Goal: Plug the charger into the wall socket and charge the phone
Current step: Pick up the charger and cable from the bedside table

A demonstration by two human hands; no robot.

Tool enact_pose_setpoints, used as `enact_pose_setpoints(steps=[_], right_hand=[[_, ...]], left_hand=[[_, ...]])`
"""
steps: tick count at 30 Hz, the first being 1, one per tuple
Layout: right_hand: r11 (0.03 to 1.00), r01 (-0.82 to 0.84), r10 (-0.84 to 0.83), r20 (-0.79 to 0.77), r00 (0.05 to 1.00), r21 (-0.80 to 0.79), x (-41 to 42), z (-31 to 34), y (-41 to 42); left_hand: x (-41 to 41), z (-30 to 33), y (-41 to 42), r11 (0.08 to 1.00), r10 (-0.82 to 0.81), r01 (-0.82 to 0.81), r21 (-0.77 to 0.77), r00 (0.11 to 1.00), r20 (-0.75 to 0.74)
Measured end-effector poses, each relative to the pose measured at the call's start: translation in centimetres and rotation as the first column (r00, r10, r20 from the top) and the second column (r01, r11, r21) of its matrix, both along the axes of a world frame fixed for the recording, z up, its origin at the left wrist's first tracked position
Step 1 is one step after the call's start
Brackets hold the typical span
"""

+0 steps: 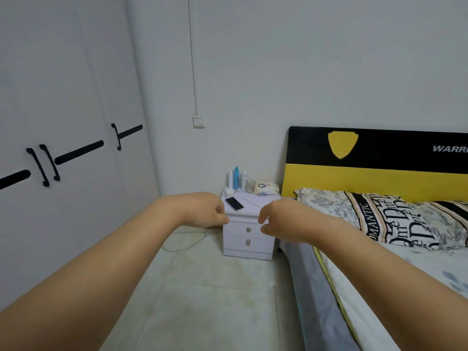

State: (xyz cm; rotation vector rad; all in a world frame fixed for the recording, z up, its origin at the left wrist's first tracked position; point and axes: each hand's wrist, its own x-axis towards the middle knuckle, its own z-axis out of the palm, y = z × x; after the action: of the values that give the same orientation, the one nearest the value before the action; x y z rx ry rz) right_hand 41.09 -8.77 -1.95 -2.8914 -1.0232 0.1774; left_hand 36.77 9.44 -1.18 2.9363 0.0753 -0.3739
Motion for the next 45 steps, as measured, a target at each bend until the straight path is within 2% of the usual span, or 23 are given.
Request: enact_pose_setpoints(steps=[19,28,34,45], right_hand=[[0.997,0.074,-0.074,0.011,0.997,0.011,20.5,-0.4,7.1],[0.998,0.054,-0.055,0.042,0.998,0.032,32.3,-2.4,7.3],[1.0,0.029,-0.029,0.001,1.0,-0.008,38.9,-3.6,7.9],[1.0,-0.009,0.008,-0.042,0.999,-0.024,49.5,-5.2,12.5]], left_hand=[[20.5,-0.9,7.5,0.999,-0.047,0.047,0.001,0.998,-0.035],[31.3,-2.7,8.5,1.0,0.017,-0.017,-0.005,0.998,-0.057],[37.4,-3.9,9.1,0.998,0.058,-0.06,-0.018,0.996,-0.07],[49.3,-5.2,13.2,0.999,0.039,-0.042,-0.035,0.995,-0.089]])
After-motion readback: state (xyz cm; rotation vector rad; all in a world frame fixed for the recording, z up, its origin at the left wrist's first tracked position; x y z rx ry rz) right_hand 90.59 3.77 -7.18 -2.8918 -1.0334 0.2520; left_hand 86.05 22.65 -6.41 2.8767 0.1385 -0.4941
